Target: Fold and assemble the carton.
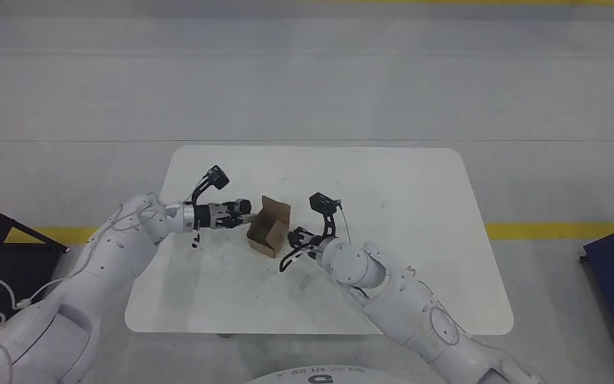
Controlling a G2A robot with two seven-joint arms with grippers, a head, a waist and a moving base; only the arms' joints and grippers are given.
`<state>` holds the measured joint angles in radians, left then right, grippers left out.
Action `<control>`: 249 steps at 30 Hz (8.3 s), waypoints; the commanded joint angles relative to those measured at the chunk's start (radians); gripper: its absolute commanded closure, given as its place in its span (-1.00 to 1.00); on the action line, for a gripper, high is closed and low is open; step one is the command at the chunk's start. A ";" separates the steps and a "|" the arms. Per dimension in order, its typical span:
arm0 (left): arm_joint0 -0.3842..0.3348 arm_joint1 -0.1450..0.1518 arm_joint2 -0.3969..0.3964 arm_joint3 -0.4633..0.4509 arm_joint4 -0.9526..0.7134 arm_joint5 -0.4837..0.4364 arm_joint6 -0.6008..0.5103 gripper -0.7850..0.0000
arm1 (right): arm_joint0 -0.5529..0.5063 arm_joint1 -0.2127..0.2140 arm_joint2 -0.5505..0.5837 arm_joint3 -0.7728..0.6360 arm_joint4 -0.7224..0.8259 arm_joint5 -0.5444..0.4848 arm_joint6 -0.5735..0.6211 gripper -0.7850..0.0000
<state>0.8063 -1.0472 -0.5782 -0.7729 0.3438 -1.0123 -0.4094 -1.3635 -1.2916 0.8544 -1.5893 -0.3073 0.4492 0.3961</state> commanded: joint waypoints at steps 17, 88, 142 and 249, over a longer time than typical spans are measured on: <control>-0.016 -0.008 0.043 0.027 0.003 0.000 0.033 -0.20 | 0.005 -0.010 0.001 0.032 0.009 -0.006 0.000 0.28; -0.070 0.128 0.358 -0.152 -0.156 0.000 0.217 -1.00 | 0.010 -0.040 -0.005 0.046 -0.037 0.033 -0.012 0.58; -0.046 0.063 0.237 -0.100 -0.645 0.340 -0.406 0.12 | -0.016 -0.055 0.010 0.041 -0.068 0.019 -0.031 0.90; 0.240 0.123 -0.247 -0.427 -0.397 0.395 -0.353 -1.00 | -0.372 0.031 0.294 -0.197 -0.042 -0.395 -0.064 -0.97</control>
<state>1.0406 -0.9286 -0.8077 -1.2180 -0.0201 -0.5828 -0.7575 -1.7358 -1.2613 1.1512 -1.7859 -0.3439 0.0543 0.3310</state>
